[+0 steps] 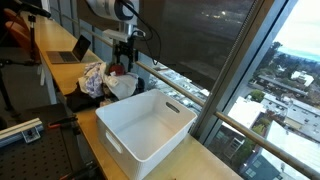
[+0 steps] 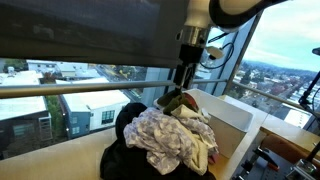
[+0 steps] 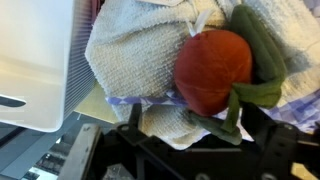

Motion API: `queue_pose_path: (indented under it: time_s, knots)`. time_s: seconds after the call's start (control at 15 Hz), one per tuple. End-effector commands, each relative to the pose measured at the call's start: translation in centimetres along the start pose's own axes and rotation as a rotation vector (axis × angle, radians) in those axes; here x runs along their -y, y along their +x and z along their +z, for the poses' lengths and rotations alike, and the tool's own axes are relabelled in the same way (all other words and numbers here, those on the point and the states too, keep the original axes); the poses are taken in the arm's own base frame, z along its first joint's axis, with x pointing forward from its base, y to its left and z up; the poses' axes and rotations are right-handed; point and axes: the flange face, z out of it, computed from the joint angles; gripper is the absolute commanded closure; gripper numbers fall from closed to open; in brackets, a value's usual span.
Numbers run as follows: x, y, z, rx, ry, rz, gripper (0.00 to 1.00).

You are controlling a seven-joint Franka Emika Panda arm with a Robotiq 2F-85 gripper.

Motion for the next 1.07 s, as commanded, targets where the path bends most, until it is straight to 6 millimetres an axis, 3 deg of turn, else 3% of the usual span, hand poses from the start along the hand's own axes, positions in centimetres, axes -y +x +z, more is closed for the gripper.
queue_pose_path:
  time_s: [0.0,0.13,0.2,1.0]
  knots:
    - [-0.3,-1.0,-1.7,-0.007,0.020,-0.008,0.00]
    - [-0.7,-1.6,-2.0,-0.015,0.030,-0.002,0.00]
    - [-0.1,-0.4,-1.2,-0.012,0.005,0.004,0.00]
    - [0.0,-0.4,-0.8,-0.007,0.007,0.003,0.00]
